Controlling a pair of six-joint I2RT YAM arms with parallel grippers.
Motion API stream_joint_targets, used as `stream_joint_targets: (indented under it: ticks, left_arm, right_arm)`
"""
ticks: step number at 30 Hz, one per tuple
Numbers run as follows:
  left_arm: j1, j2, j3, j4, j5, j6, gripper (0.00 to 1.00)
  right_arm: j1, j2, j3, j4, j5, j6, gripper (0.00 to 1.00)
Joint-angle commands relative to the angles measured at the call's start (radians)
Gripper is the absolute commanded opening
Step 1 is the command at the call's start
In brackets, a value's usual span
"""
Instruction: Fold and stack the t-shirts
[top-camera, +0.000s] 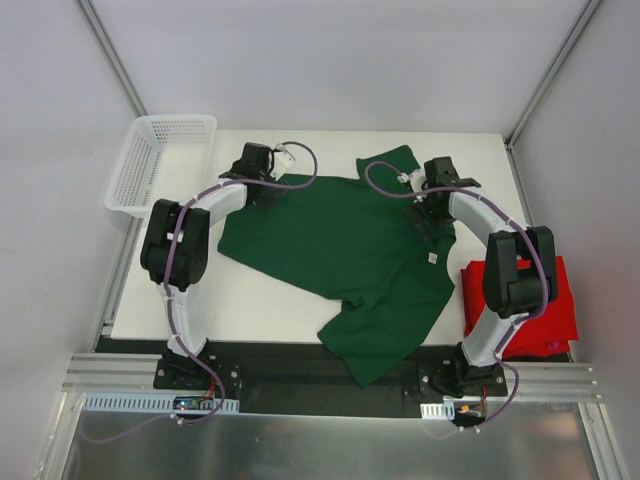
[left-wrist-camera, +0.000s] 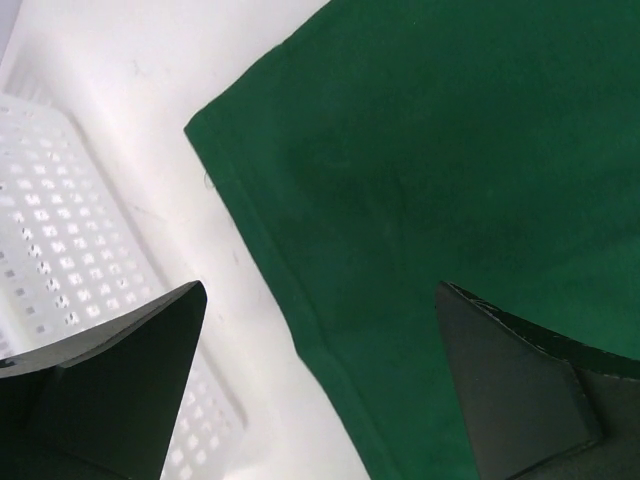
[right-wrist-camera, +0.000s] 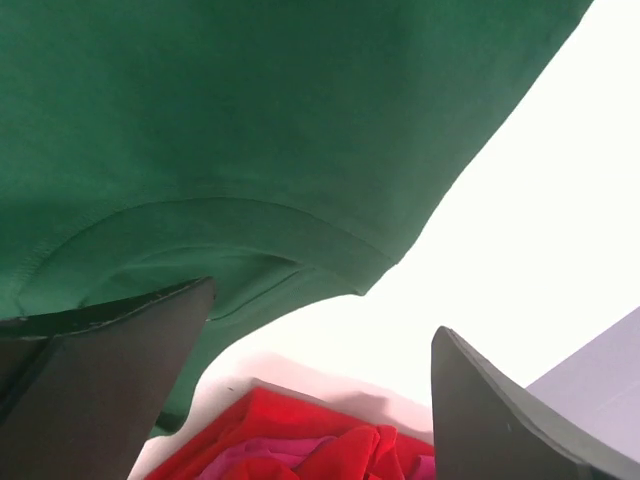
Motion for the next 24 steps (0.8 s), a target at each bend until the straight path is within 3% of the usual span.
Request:
stream_joint_targets:
  ticks: [1,13,20,24]
  left_arm:
    - [0.001,0.073,0.078,0.06,0.019,0.043,0.99]
    - [0.003,0.25,0.226,0.139,-0.07,0.143,0.99]
    - [0.004,0.328,0.33,0.206,-0.17,0.195,0.99]
    - [0.006,0.342,0.348,0.246,-0.205,0.204,0.99]
  right_arm:
    - [-0.002,-0.015,-0.039,-0.014,0.078,0.011,0.96]
    - [0.017,-0.069,-0.148,-0.114,0.061,-0.026,0.96]
    - [0.108,-0.153,-0.283,-0.162,0.018,-0.108,0.96]
    - [0.147,-0.135,-0.354,-0.13,0.078,-0.133,0.96]
